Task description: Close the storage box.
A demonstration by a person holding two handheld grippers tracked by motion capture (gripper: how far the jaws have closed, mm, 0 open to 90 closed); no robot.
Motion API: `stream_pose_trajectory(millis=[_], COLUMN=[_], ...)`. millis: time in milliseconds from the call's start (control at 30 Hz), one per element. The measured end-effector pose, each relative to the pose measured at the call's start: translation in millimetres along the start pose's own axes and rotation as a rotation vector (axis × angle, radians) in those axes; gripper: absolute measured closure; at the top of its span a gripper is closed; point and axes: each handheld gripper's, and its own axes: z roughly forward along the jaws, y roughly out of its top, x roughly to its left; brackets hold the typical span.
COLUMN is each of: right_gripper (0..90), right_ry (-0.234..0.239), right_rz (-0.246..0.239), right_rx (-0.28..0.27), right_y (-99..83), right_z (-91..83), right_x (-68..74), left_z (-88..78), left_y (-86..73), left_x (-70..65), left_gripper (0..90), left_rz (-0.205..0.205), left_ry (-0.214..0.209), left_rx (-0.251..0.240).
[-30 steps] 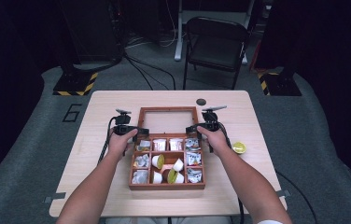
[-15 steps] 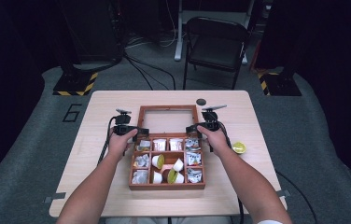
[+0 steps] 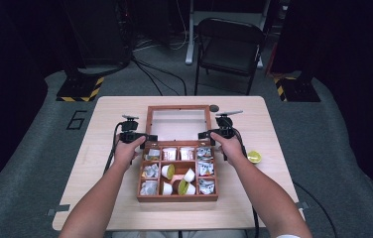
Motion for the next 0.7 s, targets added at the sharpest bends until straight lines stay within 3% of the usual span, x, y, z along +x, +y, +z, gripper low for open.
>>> stream_pose_trajectory(millis=[167, 200, 433, 600, 633, 700], right_gripper=[29.0, 29.0, 29.3, 29.4, 29.4, 29.5], right_ry=[0.001, 0.002, 0.006, 0.018, 0.020, 0.025], right_rz=[-0.011, -0.014, -0.029, -0.040, -0.045, -0.053], right_rx=[-0.015, -0.016, -0.032, -0.044, -0.049, -0.055], right_y=[1.5, 1.7, 2.6, 2.6, 2.6, 2.4], right_z=[-4.7, -5.7, -13.9, -20.3, -21.2, -23.2], right_x=[3.2, 4.1, 9.4, 12.4, 12.8, 13.5], left_z=[-4.0, -5.8, -12.7, -18.8, -19.6, -21.9], left_y=[1.3, 1.8, 2.7, 3.4, 3.2, 3.5], left_x=[-2.1, -1.4, -6.1, -7.9, -9.3, -9.1], left_gripper=[32.4, 32.4, 32.5, 32.4, 32.5, 32.4], left_rz=[-0.001, 0.016, 0.020, 0.047, 0.034, 0.056], left_ry=[-0.006, -0.009, -0.017, -0.024, -0.027, -0.028], left_rx=[-0.030, -0.023, -0.054, -0.062, -0.069, -0.069])
